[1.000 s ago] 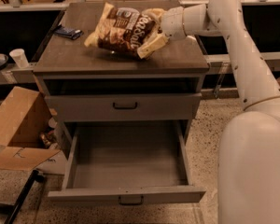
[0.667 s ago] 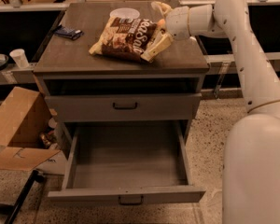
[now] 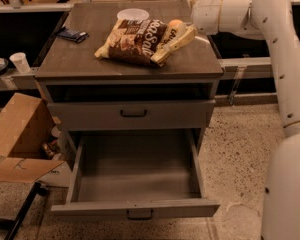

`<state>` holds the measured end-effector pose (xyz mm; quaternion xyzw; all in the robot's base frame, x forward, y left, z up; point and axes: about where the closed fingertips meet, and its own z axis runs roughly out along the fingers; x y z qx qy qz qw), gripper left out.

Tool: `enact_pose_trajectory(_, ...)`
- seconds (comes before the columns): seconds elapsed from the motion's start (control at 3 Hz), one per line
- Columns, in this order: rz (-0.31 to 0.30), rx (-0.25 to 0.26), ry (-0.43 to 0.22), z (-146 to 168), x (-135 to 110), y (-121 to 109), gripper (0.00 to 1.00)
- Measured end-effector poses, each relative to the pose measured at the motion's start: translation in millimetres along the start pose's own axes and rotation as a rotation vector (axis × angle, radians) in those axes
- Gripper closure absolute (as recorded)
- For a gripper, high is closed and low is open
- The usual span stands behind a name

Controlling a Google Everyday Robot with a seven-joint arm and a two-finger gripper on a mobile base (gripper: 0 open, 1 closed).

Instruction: Pick brown chip bag from middle drawer and place on counter

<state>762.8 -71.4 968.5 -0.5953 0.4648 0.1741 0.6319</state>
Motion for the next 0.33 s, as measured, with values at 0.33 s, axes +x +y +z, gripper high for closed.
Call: enact_pose_trajectory(0.33,-0.066,0.033,-0.027,-28.2,-24.6,-1.5,0.00)
